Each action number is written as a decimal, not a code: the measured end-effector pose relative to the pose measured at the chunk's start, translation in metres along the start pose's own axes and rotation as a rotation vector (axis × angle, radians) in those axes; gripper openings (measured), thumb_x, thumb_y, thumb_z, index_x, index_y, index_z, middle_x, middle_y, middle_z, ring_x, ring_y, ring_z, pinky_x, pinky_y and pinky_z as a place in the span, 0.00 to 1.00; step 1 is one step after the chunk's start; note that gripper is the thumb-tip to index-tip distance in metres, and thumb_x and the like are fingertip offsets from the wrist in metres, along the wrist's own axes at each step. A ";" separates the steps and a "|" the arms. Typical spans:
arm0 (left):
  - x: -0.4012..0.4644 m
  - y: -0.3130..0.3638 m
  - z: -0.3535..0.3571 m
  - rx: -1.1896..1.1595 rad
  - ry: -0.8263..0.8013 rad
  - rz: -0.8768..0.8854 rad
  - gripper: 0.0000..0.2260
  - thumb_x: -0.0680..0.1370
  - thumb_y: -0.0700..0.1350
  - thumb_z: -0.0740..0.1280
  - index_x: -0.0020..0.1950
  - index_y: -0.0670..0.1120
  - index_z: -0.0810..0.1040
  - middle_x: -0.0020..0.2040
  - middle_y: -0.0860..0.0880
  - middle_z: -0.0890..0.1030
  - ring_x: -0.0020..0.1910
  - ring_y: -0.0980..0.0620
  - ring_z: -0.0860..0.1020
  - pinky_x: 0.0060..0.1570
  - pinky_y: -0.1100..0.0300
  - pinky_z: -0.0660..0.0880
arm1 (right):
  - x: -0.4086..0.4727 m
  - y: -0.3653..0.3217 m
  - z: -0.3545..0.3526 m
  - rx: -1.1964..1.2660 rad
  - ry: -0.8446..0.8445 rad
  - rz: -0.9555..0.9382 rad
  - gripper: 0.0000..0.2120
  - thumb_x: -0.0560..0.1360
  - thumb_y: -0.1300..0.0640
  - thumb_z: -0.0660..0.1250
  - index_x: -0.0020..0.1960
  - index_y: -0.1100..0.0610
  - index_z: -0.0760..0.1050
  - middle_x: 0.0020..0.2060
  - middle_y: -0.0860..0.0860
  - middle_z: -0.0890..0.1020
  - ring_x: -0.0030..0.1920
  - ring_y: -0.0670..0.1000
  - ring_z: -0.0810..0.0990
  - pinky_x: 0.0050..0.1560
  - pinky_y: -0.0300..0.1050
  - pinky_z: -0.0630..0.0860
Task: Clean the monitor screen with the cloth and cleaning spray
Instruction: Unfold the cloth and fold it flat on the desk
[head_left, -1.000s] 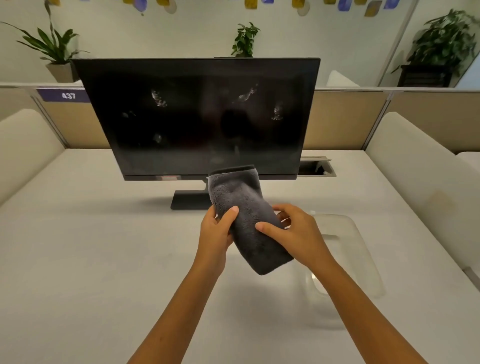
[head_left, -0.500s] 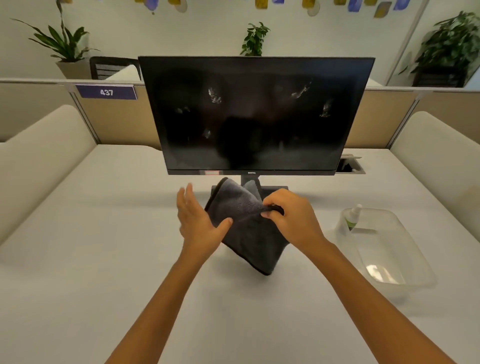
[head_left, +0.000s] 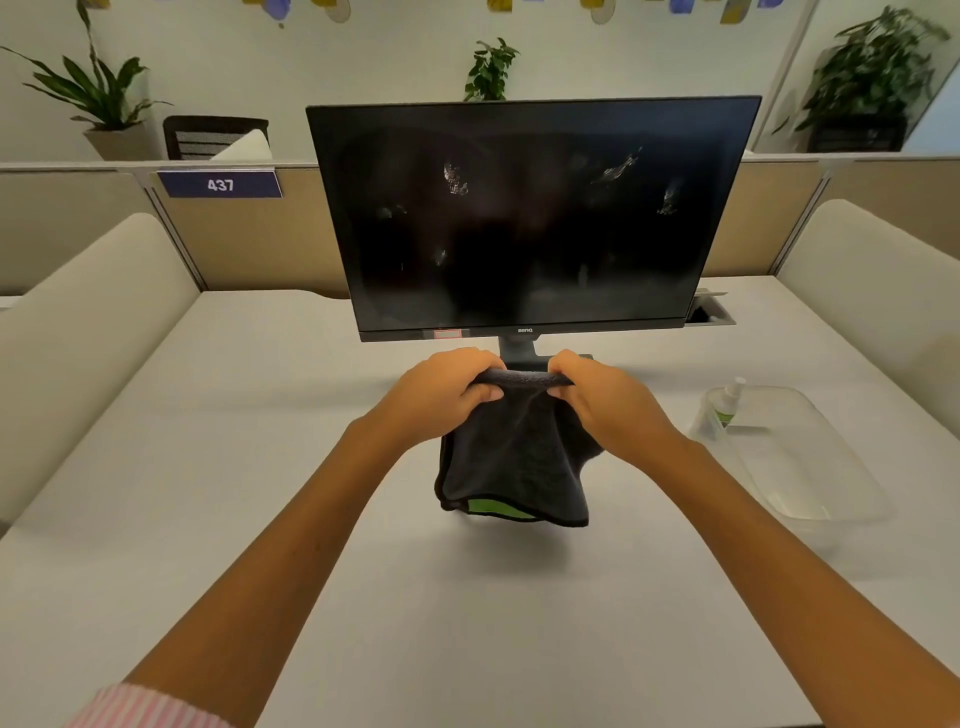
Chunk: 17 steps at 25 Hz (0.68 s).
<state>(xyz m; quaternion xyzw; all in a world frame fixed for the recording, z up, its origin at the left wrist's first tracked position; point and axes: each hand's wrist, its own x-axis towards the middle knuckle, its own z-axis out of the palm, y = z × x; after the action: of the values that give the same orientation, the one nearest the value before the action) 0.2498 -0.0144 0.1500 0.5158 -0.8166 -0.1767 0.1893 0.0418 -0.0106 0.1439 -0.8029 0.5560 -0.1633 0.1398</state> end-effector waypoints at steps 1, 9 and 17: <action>0.003 0.001 0.001 0.030 -0.013 -0.003 0.10 0.79 0.46 0.59 0.58 0.46 0.74 0.55 0.46 0.78 0.51 0.50 0.73 0.51 0.60 0.68 | 0.002 0.003 0.001 -0.003 -0.022 0.012 0.03 0.81 0.54 0.54 0.48 0.49 0.64 0.41 0.49 0.74 0.37 0.47 0.72 0.42 0.42 0.72; 0.015 -0.005 -0.004 0.047 -0.011 -0.021 0.11 0.79 0.43 0.59 0.58 0.44 0.76 0.56 0.43 0.78 0.55 0.45 0.74 0.54 0.61 0.67 | 0.007 0.037 -0.008 0.076 -0.258 -0.062 0.21 0.73 0.54 0.70 0.63 0.46 0.69 0.48 0.47 0.78 0.46 0.48 0.76 0.42 0.34 0.72; 0.024 -0.017 -0.015 0.248 0.138 0.146 0.14 0.77 0.41 0.63 0.63 0.45 0.74 0.56 0.43 0.76 0.53 0.45 0.73 0.52 0.60 0.70 | 0.019 0.041 -0.010 -0.142 0.416 -0.289 0.05 0.70 0.64 0.70 0.45 0.61 0.78 0.39 0.58 0.80 0.40 0.57 0.75 0.39 0.44 0.71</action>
<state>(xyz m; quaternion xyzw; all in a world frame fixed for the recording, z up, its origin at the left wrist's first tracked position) 0.2609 -0.0442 0.1583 0.4853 -0.8526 -0.0246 0.1923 0.0096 -0.0428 0.1385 -0.8311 0.4622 -0.3035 -0.0590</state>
